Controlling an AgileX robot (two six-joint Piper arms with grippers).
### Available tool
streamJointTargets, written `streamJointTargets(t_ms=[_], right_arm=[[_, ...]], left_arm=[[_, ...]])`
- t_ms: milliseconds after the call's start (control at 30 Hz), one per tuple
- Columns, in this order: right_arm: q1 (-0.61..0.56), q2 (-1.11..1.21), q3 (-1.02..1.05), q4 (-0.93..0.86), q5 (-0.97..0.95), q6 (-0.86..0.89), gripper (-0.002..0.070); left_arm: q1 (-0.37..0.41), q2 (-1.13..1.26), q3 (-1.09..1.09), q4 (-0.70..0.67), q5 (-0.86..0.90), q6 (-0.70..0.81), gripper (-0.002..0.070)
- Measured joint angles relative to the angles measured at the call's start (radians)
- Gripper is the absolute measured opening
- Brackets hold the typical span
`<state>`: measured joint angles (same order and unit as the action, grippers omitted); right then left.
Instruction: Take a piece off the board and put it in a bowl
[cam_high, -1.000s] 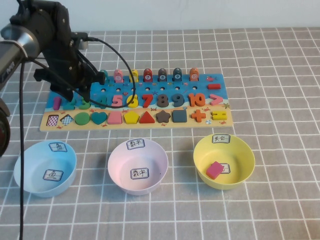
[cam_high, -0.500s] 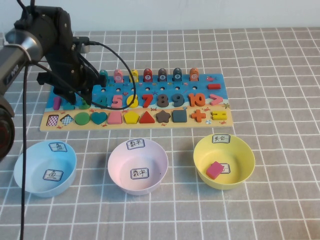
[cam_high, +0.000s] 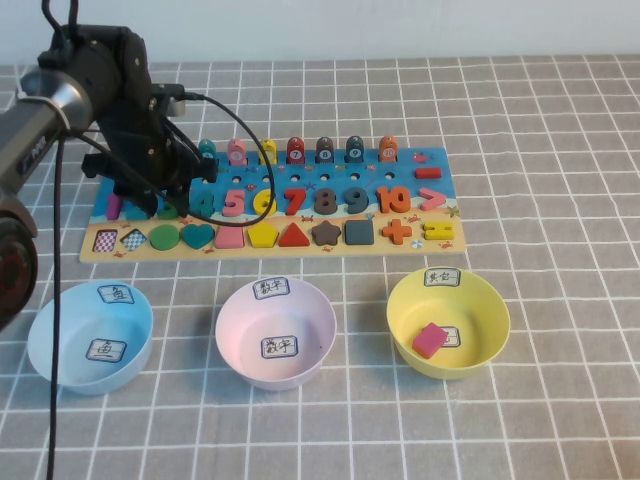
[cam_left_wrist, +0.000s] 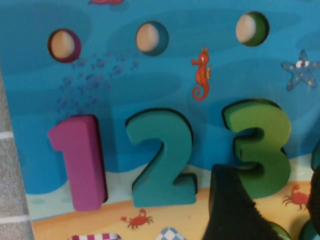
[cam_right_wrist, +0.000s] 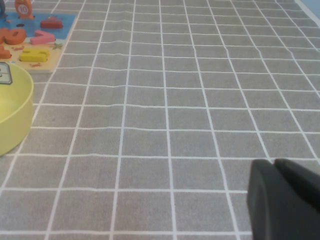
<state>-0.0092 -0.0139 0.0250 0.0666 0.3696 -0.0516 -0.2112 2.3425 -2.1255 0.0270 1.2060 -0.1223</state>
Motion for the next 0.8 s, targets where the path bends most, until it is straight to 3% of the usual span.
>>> streamJointTargets(t_ms=[800], right_arm=[[0.0, 0.0, 0.0, 0.0, 0.0, 0.0, -0.0019]], left_arm=[[0.0, 0.004, 0.0, -0.001, -0.037, 0.017, 0.0296]])
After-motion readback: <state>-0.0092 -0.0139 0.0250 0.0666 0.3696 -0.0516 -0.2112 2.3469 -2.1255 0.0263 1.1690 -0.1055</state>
